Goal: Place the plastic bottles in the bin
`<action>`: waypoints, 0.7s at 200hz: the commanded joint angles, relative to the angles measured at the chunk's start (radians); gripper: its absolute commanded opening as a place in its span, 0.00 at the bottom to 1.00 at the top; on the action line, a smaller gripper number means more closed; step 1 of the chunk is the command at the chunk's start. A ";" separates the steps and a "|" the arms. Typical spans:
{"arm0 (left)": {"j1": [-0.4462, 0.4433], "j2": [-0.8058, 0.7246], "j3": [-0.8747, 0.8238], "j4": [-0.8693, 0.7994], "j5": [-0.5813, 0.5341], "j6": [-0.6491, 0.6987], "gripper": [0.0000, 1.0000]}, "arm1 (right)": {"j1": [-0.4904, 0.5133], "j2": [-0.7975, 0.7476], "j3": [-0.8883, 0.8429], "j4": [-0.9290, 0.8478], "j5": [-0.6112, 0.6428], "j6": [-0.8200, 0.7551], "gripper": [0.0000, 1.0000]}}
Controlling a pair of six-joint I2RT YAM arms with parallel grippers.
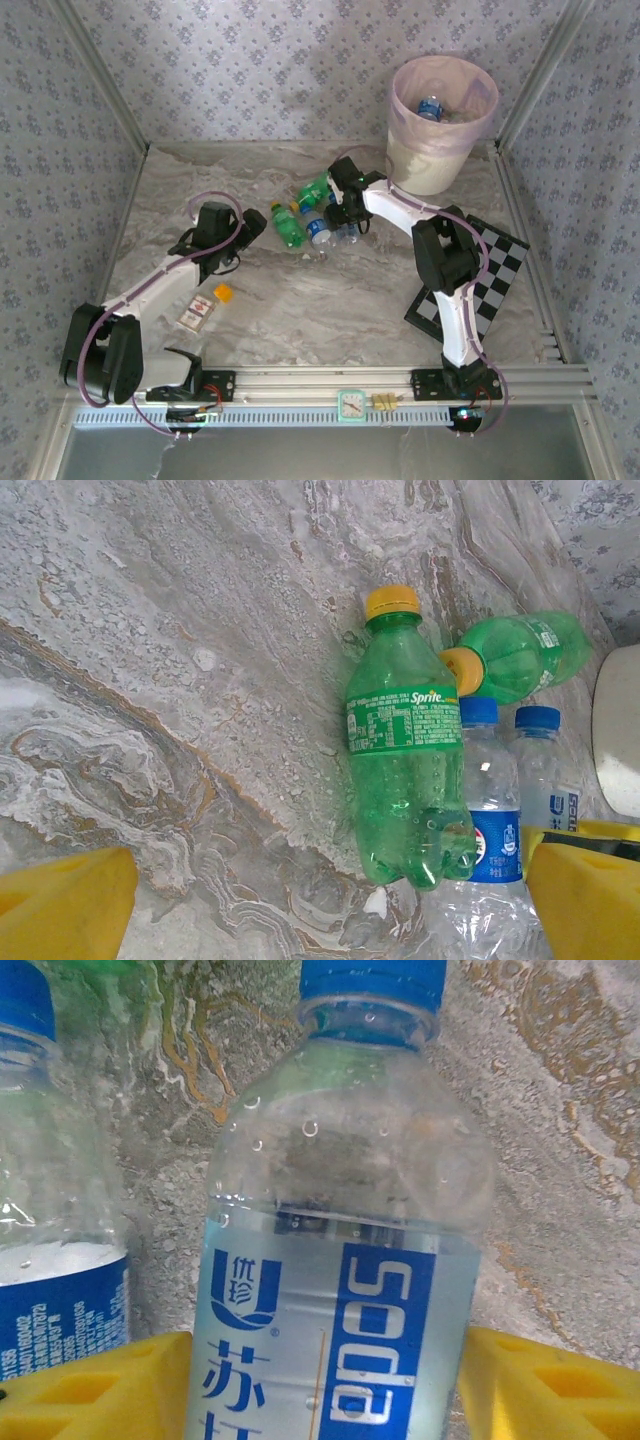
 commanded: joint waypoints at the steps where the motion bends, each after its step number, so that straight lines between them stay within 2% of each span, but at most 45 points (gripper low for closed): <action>1: 0.005 0.008 0.004 0.030 0.011 -0.012 1.00 | -0.001 0.032 0.009 -0.023 0.019 0.016 0.70; 43: 0.005 0.005 0.000 0.027 0.011 -0.012 1.00 | -0.001 0.035 0.000 -0.019 0.024 0.018 0.70; 84: 0.005 0.005 -0.001 0.028 0.011 -0.016 1.00 | -0.001 0.005 -0.022 0.011 0.021 0.015 0.57; 140: 0.005 0.005 -0.003 0.030 0.010 -0.016 1.00 | -0.004 -0.152 -0.127 0.149 -0.040 0.011 0.53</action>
